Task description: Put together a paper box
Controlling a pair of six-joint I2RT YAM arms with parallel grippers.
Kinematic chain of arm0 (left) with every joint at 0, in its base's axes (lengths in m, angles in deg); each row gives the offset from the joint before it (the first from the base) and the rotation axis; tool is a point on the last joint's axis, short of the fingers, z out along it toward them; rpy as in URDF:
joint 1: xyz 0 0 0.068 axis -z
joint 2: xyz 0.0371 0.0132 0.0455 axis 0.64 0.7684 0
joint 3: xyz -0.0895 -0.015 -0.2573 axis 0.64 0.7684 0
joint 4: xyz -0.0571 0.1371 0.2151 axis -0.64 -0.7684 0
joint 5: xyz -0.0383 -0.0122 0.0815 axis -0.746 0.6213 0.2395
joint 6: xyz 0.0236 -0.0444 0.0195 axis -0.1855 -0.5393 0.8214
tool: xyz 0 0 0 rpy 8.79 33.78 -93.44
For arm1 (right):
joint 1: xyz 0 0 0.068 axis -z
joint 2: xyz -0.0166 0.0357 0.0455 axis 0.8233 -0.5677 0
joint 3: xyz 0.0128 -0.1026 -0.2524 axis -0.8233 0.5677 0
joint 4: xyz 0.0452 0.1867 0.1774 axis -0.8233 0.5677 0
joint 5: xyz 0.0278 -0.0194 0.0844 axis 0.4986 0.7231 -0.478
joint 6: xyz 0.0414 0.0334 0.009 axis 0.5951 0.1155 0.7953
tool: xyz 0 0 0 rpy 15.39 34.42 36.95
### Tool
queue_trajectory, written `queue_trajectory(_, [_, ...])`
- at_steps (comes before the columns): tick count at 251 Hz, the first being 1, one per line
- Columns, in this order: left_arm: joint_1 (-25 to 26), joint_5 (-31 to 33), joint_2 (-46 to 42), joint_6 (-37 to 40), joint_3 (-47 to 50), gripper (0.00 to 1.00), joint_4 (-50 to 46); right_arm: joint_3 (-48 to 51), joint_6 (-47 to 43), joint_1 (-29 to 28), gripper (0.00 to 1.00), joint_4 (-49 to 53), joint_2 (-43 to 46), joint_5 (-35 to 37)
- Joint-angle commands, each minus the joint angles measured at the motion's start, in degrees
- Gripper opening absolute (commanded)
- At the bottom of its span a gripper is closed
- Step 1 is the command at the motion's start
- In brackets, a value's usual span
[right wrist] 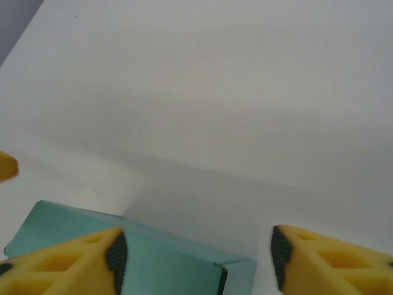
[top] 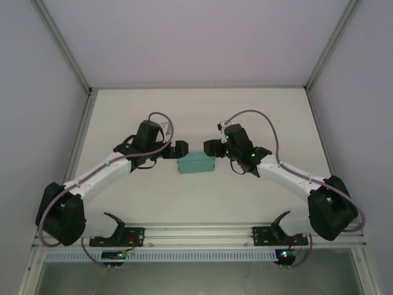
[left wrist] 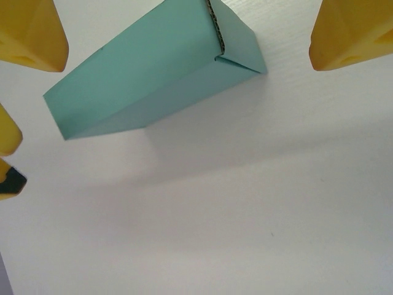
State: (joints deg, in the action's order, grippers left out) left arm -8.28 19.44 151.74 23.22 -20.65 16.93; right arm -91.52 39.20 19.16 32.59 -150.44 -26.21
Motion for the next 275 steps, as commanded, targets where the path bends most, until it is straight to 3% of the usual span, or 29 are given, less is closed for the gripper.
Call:
queue_trajectory(1, [0.0, 5.2, -1.6, 2.2, -1.7, 0.99, -4.0, -3.6, -8.5, 1.3, 0.89, 2.8, 0.8, -6.0])
queue_trajectory(8, [0.0, 5.7, -1.9, 2.6, -1.8, 1.00, -4.4, -3.9, -11.6, 1.4, 0.99, 2.4, 0.8, -9.2])
queue_trajectory(27, [-0.2, 8.5, -3.3, 2.9, -2.0, 1.00, -5.6, -4.9, -26.1, 1.4, 0.99, 3.4, 0.6, -19.1])
queue_trajectory(41, [-0.7, 11.0, -4.7, 3.1, -1.5, 1.00, -5.7, -5.8, -39.2, 0.4, 0.99, 9.4, 0.0, -25.5])
queue_trajectory(51, [-1.1, 13.1, -5.6, 2.9, -1.2, 1.00, -6.0, -7.0, -48.6, -0.6, 0.99, 14.2, -0.8, -27.0])
queue_trajectory(77, [-2.7, 16.4, -7.6, 2.0, -0.7, 1.00, -8.3, -11.3, -61.9, -2.6, 0.99, 23.5, -4.9, -24.7])
queue_trajectory(124, [-4.5, 22.7, -12.0, 0.5, 2.1, 0.99, -12.1, -20.9, -70.6, -3.6, 0.99, 31.7, -15.8, -17.6])
queue_trajectory(164, [-6.7, 22.3, -13.5, -0.4, 4.3, 1.00, -14.0, -29.2, -75.5, -4.4, 0.89, 38.6, -25.0, -14.5])
queue_trajectory(182, [-7.2, 22.6, -13.5, -0.8, 5.0, 1.00, -14.7, -31.0, -75.6, -5.5, 0.80, 39.3, -27.6, -12.1])
queue_trajectory(215, [-7.8, 22.5, -13.7, -1.2, 5.9, 1.00, -14.7, -30.8, -73.0, -7.2, 0.53, 34.4, -29.4, -4.9])
queue_trajectory(275, [-8.1, 22.6, -14.0, -1.0, 6.6, 1.00, -14.4, -24.0, -68.1, -8.3, 0.48, 17.7, -27.4, 16.3])
